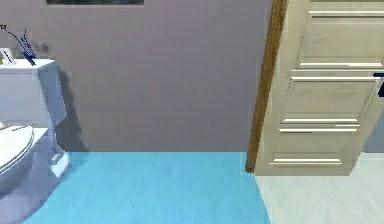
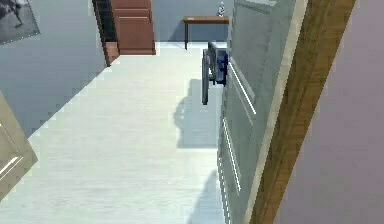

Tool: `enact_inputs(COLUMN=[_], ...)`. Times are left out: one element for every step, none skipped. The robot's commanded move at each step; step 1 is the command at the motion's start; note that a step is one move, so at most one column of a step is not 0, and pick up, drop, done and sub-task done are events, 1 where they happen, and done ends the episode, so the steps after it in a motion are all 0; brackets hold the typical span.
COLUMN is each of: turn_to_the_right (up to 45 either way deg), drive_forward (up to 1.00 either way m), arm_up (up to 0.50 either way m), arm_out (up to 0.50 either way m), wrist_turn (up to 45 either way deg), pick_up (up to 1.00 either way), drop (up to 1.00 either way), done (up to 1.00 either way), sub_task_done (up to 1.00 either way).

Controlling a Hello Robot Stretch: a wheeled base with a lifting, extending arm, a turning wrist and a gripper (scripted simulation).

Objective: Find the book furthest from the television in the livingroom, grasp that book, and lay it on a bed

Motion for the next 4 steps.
enact_inputs(turn_to_the_right=[27.0, 0.0, 45.0, 15.0], drive_forward=[0.0, 0.65, 0.0, 0.0], arm_up=[0.0, 0.0, 0.0, 0.0], arm_out=[0.0, 0.0, 0.0, 0.0], wrist_turn=[0.0, 0.0, 0.0, 0.0], pick_up=[0.0, 0.0, 0.0, 0.0], drop=[0.0, 0.0, 0.0, 0.0], done=[0.0, 0.0, 0.0, 0.0], sub_task_done=[0.0, 0.0, 0.0, 0.0])
